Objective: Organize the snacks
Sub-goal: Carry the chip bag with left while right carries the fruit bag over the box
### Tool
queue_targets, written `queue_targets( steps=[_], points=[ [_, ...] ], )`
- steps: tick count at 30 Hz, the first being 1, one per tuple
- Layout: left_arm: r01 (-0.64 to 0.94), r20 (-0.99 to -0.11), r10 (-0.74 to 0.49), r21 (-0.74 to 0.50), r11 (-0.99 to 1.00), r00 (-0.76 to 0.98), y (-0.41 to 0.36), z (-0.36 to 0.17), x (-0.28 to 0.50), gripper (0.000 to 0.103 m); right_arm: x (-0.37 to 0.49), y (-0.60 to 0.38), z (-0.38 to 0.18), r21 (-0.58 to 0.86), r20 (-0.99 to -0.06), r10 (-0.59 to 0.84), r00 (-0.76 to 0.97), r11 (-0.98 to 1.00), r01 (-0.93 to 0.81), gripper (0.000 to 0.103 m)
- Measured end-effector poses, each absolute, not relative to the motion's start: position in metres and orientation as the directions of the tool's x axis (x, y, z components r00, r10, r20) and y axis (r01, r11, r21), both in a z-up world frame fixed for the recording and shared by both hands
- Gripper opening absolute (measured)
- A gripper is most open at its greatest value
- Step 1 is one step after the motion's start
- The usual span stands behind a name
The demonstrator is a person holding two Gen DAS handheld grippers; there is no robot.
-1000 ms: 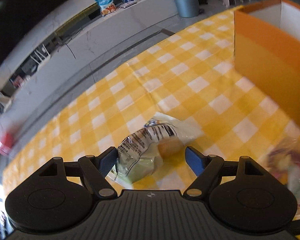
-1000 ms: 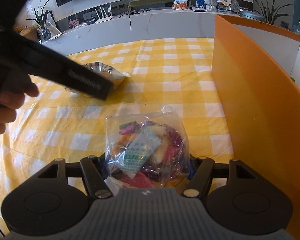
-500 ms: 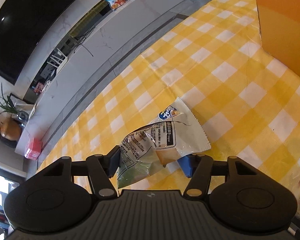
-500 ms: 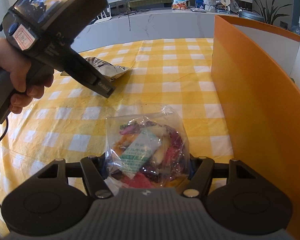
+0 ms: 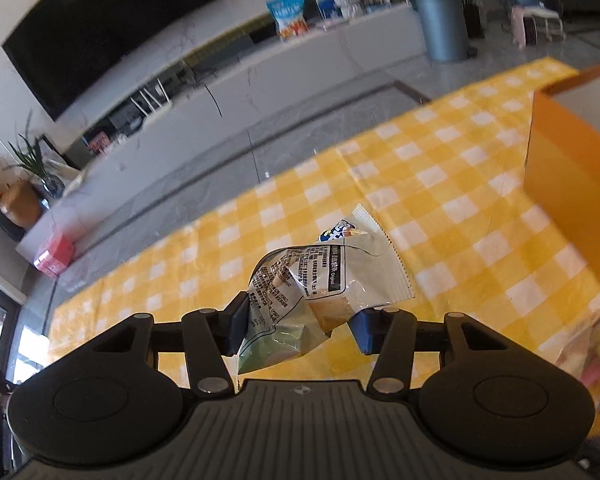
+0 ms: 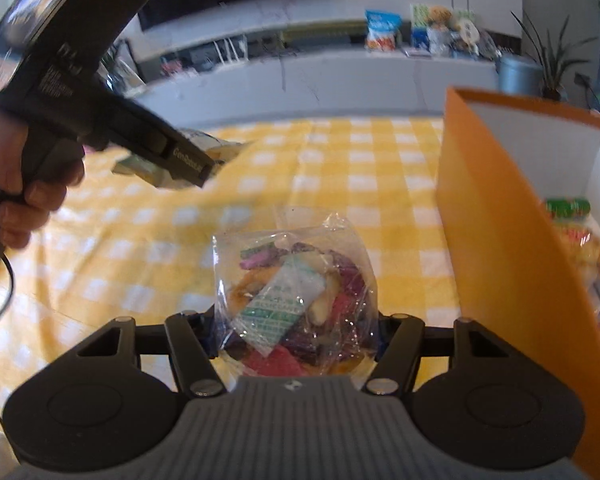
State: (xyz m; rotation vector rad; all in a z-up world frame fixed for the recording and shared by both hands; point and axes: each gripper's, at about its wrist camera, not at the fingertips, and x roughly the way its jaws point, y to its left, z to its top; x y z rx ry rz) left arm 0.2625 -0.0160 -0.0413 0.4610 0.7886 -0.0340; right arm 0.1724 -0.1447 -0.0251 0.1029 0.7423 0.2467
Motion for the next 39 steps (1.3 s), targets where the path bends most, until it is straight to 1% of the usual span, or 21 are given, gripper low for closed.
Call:
queue_targets(
  steps=[3,6,9,11,14,18,20,22,24,27,29,31,33,34,35,36,39],
  points=[
    [0.164,-0.613,0.135,0.406,0.899,0.778,-0.02,-0.014,0.243,0.059,0.159,-0.156,0.004,0.182,-0.581,0.266,0.769,0.964,-0.196,0.061],
    [0.149,-0.554,0.09,0.371,0.916,0.828,-0.027,0.017,0.227,0.059,0.145,-0.178,0.034,0.177,-0.522,0.266,0.811,0.963,-0.202,0.061],
    [0.173,-0.512,0.005,0.299,0.938,0.859,-0.041,0.045,0.212,0.059,0.131,-0.213,0.059,0.139,-0.47,0.201,0.86,0.978,-0.153,0.061],
    [0.205,-0.484,-0.063,0.247,0.947,0.873,-0.053,0.058,0.202,0.059,0.124,-0.24,0.069,0.109,-0.451,0.125,0.884,0.99,-0.085,0.061],
    [0.264,-0.453,-0.167,0.16,0.951,0.876,-0.072,0.07,0.187,0.059,0.121,-0.279,0.071,0.075,-0.461,-0.005,0.887,0.996,0.044,0.061],
    [0.392,-0.468,-0.32,0.064,0.918,0.824,-0.107,0.066,0.176,0.059,0.127,-0.315,0.058,0.027,-0.533,-0.154,0.832,0.98,0.199,0.061],
    [0.444,-0.477,-0.393,-0.005,0.896,0.787,-0.123,0.06,0.177,0.059,0.133,-0.32,0.053,-0.023,-0.555,-0.208,0.805,0.972,0.235,0.061],
    [0.471,-0.489,-0.444,-0.076,0.879,0.751,-0.135,0.052,0.181,0.059,0.138,-0.324,0.048,-0.021,-0.567,-0.207,0.797,0.971,0.237,0.061],
    [0.482,-0.499,-0.476,-0.126,0.867,0.725,-0.144,0.044,0.187,0.059,0.14,-0.326,0.045,0.021,-0.578,-0.166,0.799,0.976,0.218,0.061],
    [0.471,-0.516,-0.484,-0.167,0.866,0.706,-0.152,0.031,0.197,0.059,0.148,-0.327,0.039,0.076,-0.6,-0.108,0.793,0.979,0.191,0.061],
    [0.462,-0.529,-0.488,-0.192,0.866,0.694,-0.154,0.024,0.205,0.058,0.154,-0.325,0.034,0.068,-0.621,-0.104,0.777,0.98,0.186,0.061],
    [0.457,-0.543,-0.493,-0.211,0.864,0.68,-0.154,0.02,0.208,0.058,0.158,-0.322,0.03,0.029,-0.642,-0.126,0.757,0.982,0.188,0.065],
    [0.455,-0.55,-0.49,-0.212,0.865,0.676,-0.154,0.015,0.204,0.058,0.158,-0.319,0.031,-0.016,-0.63,-0.161,0.759,0.981,0.194,0.082],
    [0.454,-0.552,-0.488,-0.209,0.866,0.676,-0.154,0.013,0.203,0.058,0.155,-0.319,0.034,-0.025,-0.616,-0.17,0.769,0.98,0.197,0.087],
    [0.449,-0.555,-0.483,-0.209,0.869,0.677,-0.154,0.012,0.203,0.058,0.152,-0.321,0.035,-0.021,-0.599,-0.176,0.781,0.979,0.204,0.094],
    [0.442,-0.559,-0.479,-0.213,0.872,0.677,-0.152,0.01,0.201,0.058,0.149,-0.324,0.035,-0.008,-0.581,-0.177,0.794,0.977,0.212,0.097],
    [0.428,-0.569,-0.485,-0.242,0.871,0.664,-0.149,0.005,0.196,0.058,0.143,-0.335,0.038,0.04,-0.567,-0.185,0.803,0.967,0.251,0.098]
  ],
)
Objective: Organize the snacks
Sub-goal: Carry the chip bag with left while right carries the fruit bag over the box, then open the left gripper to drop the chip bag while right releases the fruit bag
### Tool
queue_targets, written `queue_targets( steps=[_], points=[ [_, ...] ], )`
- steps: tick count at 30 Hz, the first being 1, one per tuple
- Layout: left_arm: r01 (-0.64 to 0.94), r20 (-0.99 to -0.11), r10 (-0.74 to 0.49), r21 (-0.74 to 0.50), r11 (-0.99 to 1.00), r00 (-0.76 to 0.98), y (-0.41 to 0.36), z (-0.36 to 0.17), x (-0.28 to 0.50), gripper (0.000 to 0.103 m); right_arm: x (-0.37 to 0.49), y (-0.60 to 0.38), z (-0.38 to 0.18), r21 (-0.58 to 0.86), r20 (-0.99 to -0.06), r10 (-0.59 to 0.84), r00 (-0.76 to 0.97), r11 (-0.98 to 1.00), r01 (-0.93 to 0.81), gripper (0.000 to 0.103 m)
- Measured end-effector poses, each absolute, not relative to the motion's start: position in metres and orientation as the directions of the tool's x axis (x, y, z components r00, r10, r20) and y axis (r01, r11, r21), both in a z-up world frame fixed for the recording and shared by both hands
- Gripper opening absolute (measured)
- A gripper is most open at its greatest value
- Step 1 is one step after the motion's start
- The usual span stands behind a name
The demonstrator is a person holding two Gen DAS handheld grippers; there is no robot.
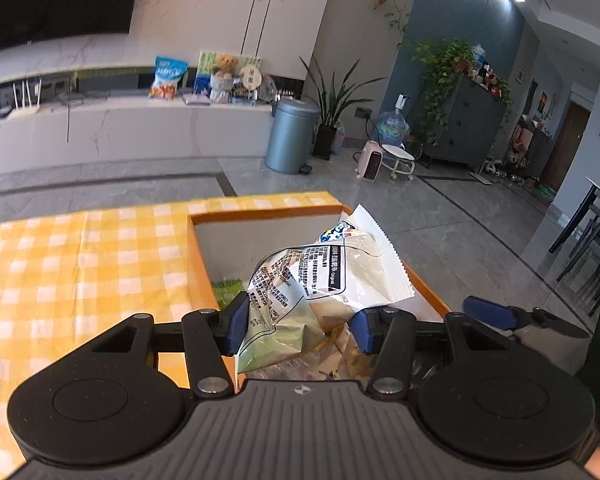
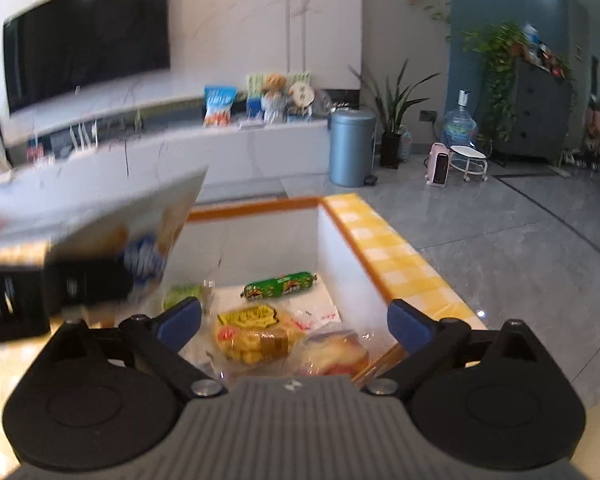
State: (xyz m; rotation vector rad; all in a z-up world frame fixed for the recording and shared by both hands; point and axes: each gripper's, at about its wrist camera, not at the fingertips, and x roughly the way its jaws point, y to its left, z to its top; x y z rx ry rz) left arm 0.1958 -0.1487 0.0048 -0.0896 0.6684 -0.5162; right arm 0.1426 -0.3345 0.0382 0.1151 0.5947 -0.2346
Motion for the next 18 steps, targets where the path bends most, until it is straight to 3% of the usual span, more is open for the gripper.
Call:
queue_targets(
  steps=[7,12,18],
  points=[
    [0.431,-0.588,-0.505,-0.275,0.859,0.632,-0.145,-0.004,0.187,0.058,0.127,-0.36,0.046,0.196,-0.529,-0.23,0.817,0.903,0.381,0.099],
    [0.42,-0.601,-0.515,-0.306,0.854,0.611,-0.148,-0.013,0.185,0.058,0.125,-0.378,0.046,0.331,-0.528,-0.146,0.836,0.872,0.361,0.1],
    [0.399,-0.585,-0.552,-0.381,0.834,0.594,-0.152,-0.011,0.195,0.058,0.125,-0.37,0.047,0.329,-0.519,-0.132,0.845,0.881,0.34,0.1]
  ],
)
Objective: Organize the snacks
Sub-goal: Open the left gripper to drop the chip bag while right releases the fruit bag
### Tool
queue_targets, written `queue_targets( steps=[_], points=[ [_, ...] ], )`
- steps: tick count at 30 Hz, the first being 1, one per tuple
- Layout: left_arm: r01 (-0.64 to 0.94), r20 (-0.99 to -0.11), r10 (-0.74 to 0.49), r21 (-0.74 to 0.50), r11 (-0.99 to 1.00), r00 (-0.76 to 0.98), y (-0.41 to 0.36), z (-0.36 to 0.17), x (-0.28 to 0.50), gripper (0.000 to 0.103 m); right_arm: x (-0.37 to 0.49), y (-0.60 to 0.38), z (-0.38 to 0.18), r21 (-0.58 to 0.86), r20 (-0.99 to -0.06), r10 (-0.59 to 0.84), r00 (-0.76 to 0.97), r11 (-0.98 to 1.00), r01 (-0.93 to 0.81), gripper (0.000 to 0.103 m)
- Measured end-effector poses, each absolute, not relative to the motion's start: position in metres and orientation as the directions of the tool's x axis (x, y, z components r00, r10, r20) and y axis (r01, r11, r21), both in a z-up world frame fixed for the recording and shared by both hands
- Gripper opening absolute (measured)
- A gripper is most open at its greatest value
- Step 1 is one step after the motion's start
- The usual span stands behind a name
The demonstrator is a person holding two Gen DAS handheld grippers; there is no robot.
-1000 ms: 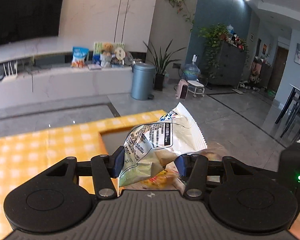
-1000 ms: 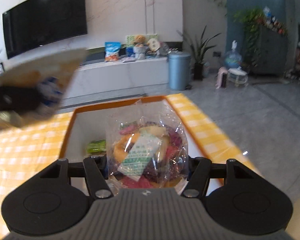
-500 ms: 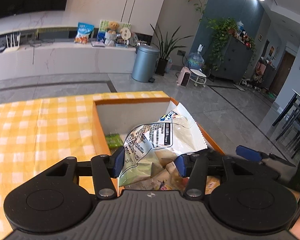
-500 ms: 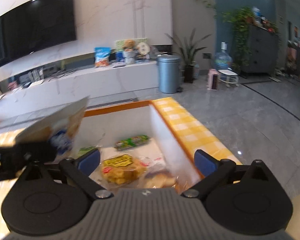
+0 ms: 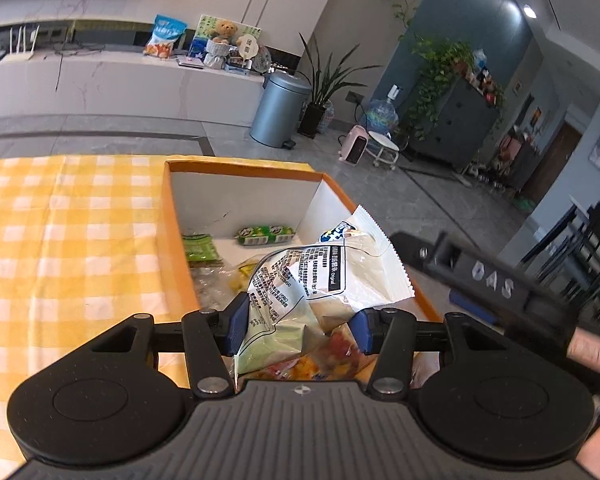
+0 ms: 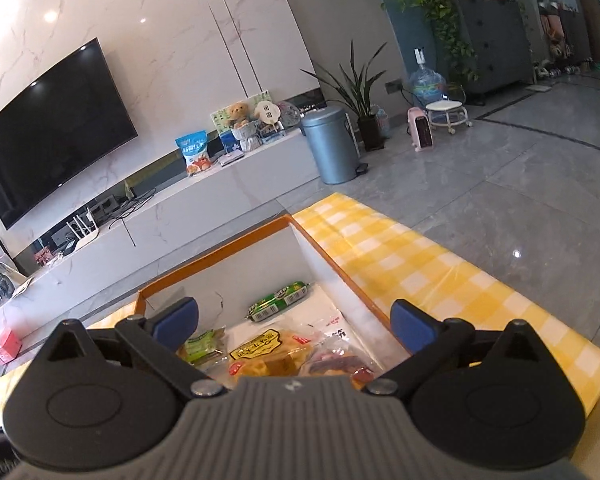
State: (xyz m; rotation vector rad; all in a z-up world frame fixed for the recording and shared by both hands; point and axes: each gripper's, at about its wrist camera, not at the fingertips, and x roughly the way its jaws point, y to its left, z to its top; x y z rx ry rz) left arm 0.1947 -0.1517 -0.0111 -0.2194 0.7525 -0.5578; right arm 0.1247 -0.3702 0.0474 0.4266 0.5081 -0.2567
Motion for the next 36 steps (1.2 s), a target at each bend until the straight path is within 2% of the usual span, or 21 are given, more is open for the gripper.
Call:
queue_targets(
  steps=[4,7,9,10,11,14,17,23,25,31,36],
  points=[
    [0.395,-0.573,-0.529,-0.352,0.848,0.626,-0.162,-0.01,0.202,0.059,0.123,-0.373,0.047,0.339,-0.521,-0.142,0.842,0.871,0.356,0.099],
    [0.336,-0.604,-0.516,-0.393,0.856,0.608,-0.166,-0.021,0.209,0.063,0.124,-0.379,0.044,0.339,-0.535,-0.162,0.829,0.858,0.386,0.099],
    [0.301,-0.619,-0.498,-0.401,0.865,0.607,-0.167,-0.027,0.212,0.081,0.123,-0.381,0.045,0.351,-0.532,-0.149,0.834,0.857,0.377,0.099],
    [0.296,-0.622,-0.477,-0.378,0.877,0.621,-0.169,-0.028,0.212,0.096,0.122,-0.38,0.046,0.359,-0.526,-0.14,0.839,0.858,0.368,0.099],
    [0.294,-0.615,-0.448,-0.34,0.893,0.648,-0.171,-0.028,0.209,0.099,0.121,-0.38,0.046,0.364,-0.52,-0.132,0.844,0.86,0.359,0.099],
    [0.309,-0.604,-0.369,-0.206,0.928,0.706,-0.179,-0.026,0.198,0.099,0.121,-0.377,0.049,0.352,-0.512,-0.124,0.85,0.872,0.339,0.099],
    [0.321,-0.609,-0.339,-0.142,0.936,0.717,-0.181,-0.023,0.189,0.099,0.123,-0.374,0.048,0.329,-0.524,-0.129,0.842,0.881,0.34,0.099],
    [0.286,-0.644,-0.326,-0.17,0.943,0.692,-0.172,0.002,0.186,0.099,0.119,-0.369,0.056,0.344,-0.519,-0.107,0.848,0.882,0.322,0.099],
    [0.272,-0.668,-0.296,-0.144,0.951,0.683,-0.171,0.016,0.185,0.099,0.118,-0.365,0.062,0.36,-0.521,-0.087,0.849,0.88,0.311,0.099],
    [0.274,-0.602,-0.257,-0.065,0.959,0.756,-0.161,0.043,0.15,0.099,0.094,-0.353,0.095,0.319,-0.511,-0.113,0.852,0.896,0.31,0.1],
    [0.216,-0.606,-0.198,-0.044,0.975,0.771,-0.157,0.043,0.116,0.099,0.068,-0.347,0.11,0.251,-0.595,-0.126,0.794,0.909,0.333,0.1]
  ],
)
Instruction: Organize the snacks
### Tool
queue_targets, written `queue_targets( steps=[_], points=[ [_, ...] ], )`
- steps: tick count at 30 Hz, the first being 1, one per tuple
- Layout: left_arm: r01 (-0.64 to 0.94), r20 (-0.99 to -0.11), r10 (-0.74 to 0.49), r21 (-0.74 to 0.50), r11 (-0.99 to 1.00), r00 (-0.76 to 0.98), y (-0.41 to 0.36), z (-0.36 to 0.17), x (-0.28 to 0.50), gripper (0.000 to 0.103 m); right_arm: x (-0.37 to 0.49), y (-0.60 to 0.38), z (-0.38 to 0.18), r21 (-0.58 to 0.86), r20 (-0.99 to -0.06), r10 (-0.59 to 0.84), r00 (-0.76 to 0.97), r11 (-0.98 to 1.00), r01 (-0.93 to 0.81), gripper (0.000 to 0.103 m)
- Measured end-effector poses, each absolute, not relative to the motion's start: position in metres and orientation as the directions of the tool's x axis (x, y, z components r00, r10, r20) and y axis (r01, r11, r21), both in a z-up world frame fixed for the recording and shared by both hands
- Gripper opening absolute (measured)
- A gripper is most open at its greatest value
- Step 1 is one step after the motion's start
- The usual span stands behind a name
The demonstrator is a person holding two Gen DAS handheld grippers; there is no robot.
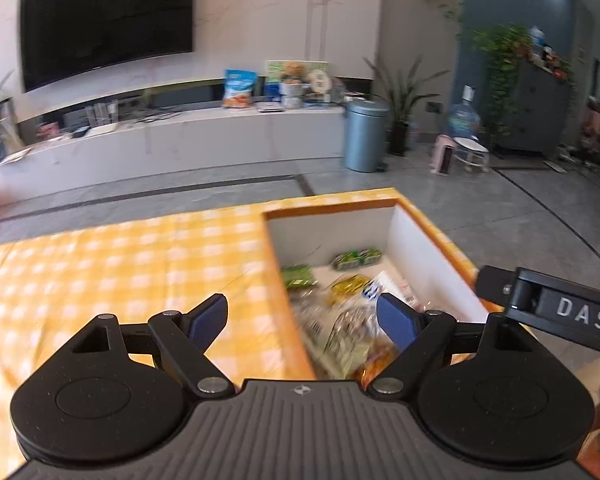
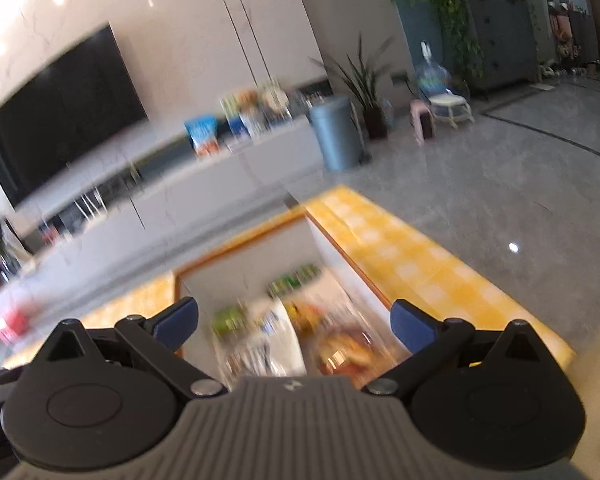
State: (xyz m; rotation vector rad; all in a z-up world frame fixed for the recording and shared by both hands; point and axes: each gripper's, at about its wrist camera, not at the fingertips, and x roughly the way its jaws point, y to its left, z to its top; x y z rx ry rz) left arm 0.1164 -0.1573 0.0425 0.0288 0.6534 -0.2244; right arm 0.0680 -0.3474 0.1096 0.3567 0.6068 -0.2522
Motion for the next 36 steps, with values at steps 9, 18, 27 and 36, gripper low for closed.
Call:
queue_targets(
  steps=[9,18,27,36],
  points=[
    [0.184,-0.64,-0.22,-0.123,0.975,0.737,-0.134,0.042,0.088,0.099,0.015,-0.343,0.093,0.154,-0.664,-0.157,0.731,0.928,0.339,0.1],
    [0.197,-0.678,-0.222,-0.114,0.974,0.701,-0.137,0.031,0.08,0.099,0.003,-0.31,0.077,0.105,-0.716,-0.095,0.691,0.965,0.24,0.1],
    [0.206,-0.701,-0.229,-0.118,0.971,0.675,-0.138,0.018,0.08,0.099,0.01,-0.298,0.075,0.062,-0.719,-0.112,0.686,0.973,0.224,0.1],
    [0.213,-0.698,-0.235,-0.12,0.97,0.677,-0.139,0.016,0.076,0.099,0.01,-0.293,0.077,0.027,-0.715,-0.134,0.686,0.975,0.219,0.1]
  ],
)
